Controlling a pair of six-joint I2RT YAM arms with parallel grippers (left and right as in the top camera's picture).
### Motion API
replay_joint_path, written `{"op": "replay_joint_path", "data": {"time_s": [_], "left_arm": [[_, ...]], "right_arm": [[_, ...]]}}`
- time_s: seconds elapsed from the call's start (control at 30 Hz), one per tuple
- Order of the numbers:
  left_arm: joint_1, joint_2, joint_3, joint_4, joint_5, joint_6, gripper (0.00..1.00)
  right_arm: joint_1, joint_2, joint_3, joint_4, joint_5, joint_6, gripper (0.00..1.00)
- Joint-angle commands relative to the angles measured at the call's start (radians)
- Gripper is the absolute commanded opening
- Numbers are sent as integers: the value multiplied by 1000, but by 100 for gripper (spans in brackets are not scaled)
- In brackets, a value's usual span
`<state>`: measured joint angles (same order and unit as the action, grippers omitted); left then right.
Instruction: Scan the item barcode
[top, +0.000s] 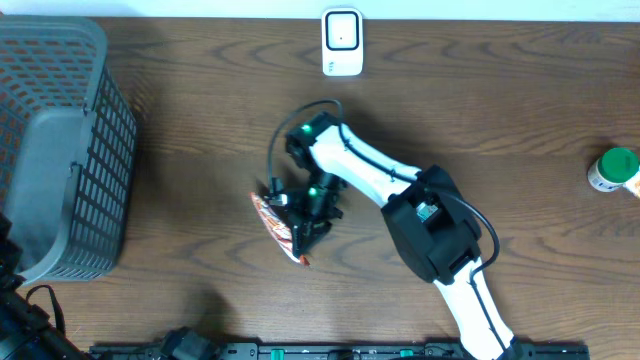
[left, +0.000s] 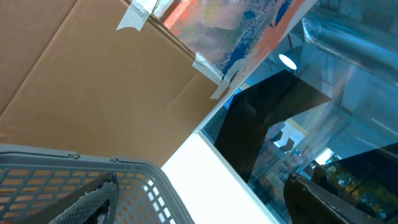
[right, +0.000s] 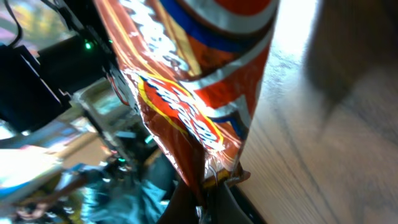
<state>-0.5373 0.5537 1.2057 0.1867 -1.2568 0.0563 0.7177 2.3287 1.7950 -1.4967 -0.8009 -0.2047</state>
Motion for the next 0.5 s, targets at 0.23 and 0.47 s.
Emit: {"op": "replay_joint_path", "data": {"time_s": [0.23,0.47], "left_arm": [[4,-9,-7,4,-12,13,85],[4,-9,-7,4,-12,13,85]], "right_arm": [[-40,-19,-183,90,-124,-35,1],[-40,-19,-189,123,-108,-14,1]]}}
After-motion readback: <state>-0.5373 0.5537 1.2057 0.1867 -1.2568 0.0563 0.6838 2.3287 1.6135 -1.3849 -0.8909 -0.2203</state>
